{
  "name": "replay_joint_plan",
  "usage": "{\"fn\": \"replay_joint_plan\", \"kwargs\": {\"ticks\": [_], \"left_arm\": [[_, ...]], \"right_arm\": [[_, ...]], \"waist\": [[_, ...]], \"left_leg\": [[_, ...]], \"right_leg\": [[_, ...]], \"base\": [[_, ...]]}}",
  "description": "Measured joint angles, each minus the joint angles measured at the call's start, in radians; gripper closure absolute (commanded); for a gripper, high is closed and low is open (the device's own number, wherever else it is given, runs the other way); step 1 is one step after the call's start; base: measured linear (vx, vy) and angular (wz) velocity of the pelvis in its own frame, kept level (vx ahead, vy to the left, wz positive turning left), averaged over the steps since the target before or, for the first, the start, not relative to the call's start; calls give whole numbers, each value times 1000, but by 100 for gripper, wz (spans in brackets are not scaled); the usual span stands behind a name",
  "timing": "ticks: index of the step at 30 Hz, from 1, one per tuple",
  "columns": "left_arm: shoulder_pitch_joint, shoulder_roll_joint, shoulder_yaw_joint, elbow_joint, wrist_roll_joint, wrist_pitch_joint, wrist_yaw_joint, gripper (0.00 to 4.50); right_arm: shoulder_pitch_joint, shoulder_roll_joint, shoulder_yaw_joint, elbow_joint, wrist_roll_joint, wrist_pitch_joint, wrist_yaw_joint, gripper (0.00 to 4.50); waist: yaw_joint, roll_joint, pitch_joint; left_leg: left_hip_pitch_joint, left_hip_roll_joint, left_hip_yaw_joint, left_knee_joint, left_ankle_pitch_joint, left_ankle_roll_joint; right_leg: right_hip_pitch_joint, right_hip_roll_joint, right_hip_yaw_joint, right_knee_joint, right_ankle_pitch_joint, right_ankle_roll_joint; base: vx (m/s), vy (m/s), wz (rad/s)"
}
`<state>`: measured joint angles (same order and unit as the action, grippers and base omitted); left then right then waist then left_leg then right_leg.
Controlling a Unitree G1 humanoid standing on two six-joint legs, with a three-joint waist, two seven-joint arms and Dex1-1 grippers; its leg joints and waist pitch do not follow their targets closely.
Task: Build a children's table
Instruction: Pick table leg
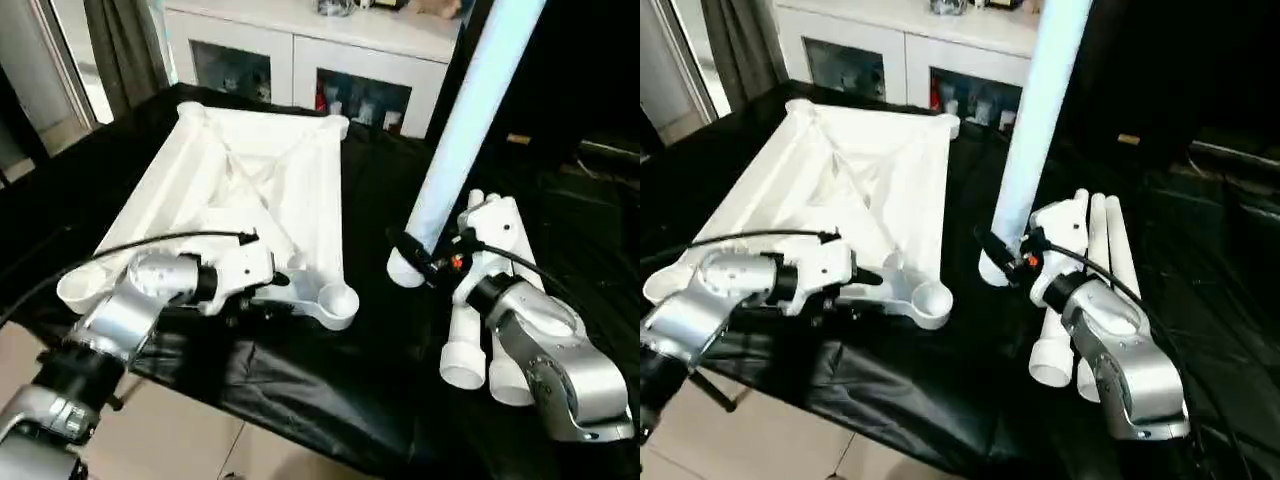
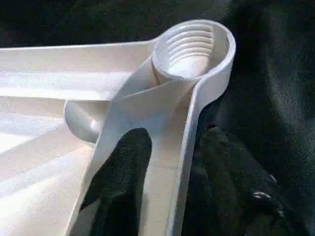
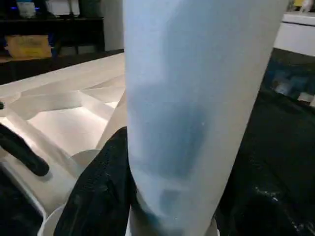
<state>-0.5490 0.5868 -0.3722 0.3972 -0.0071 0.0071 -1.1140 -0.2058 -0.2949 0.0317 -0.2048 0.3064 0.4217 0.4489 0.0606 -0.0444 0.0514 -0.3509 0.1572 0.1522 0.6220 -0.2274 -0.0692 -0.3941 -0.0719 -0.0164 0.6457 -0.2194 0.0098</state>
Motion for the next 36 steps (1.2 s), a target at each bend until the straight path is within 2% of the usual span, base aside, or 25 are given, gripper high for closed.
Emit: {"fn": "replay_joint_plan", "kwargs": {"ticks": [8,13,16,17,24,27,30,32,36], "left_arm": [[-70,-1,-27,135,12,-47,-97,312],[-115,-7,-32,218,44,-86,-123,365],[-131,-18,-38,251,52,-103,-128,376],[-132,-20,-39,258,54,-106,-129,399],[-175,-47,-48,349,82,-167,-158,443],[-182,-51,-49,364,84,-179,-165,448],[-183,-52,-45,367,82,-179,-170,448],[-180,-61,-30,361,67,-137,-183,448],[-121,-91,4,268,11,-44,-179,450]], "right_arm": [[6,-14,9,1,-3,1,18,261],[13,-17,12,1,-5,3,18,261],[15,-19,16,-3,-6,4,18,261],[17,-20,17,-7,-6,5,18,261],[18,-26,17,-12,-7,5,19,261],[18,-28,17,-12,-7,5,18,261],[18,-28,17,-12,-7,5,18,261],[18,-22,17,-12,-6,6,18,261],[10,-4,16,-2,10,23,20,261]], "waist": [[1,0,0],[1,0,0],[1,1,0],[0,1,0],[-2,3,2],[-4,3,2],[-3,3,2],[-3,4,2],[-2,3,3]], "left_leg": [[0,1,2,0,0,0],[0,2,4,0,0,-1],[0,3,4,0,0,0],[0,3,4,0,0,0],[0,4,7,0,0,-1],[0,5,8,-1,0,-1],[0,5,8,-2,0,-1],[-1,5,9,-2,0,-1],[-3,6,12,-2,0,0]], "right_leg": [[-1,0,0,0,0,0],[-1,0,0,0,0,0],[-1,0,0,0,0,0],[-1,0,0,0,0,0],[-1,0,1,0,0,0],[-2,0,1,0,0,-1],[-2,0,1,0,0,-1],[-4,0,1,0,0,-1],[-7,0,1,0,-1,-2]], "base": [[0,0,0],[0,0,0],[0,0,0],[0,0,0],[0,0,0],[0,0,0],[0,0,0],[0,0,0],[0,0,0]]}}
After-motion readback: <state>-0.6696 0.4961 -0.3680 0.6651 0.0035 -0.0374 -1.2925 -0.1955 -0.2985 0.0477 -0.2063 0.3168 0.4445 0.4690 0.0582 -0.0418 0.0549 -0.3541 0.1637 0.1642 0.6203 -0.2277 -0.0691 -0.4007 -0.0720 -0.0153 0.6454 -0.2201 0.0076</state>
